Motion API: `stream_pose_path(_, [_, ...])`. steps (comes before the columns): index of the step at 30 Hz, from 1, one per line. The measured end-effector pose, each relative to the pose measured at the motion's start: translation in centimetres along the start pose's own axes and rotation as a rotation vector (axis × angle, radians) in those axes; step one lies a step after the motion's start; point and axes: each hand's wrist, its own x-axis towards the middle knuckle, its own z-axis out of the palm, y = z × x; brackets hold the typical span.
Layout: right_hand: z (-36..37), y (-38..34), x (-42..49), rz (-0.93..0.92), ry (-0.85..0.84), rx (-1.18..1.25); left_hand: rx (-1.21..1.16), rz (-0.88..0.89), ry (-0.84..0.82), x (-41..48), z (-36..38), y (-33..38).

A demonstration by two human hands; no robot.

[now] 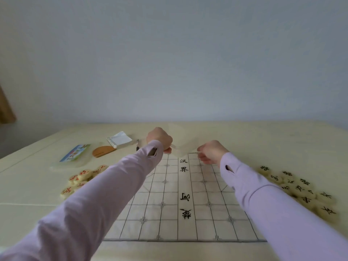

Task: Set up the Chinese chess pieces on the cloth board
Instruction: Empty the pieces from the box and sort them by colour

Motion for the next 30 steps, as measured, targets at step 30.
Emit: stream_pose_path(30, [0.5,1.0,-7.8,-0.300,-0.246,-0.978,0.577,0.437,-0.610,-9.5,-1.4,-4.0])
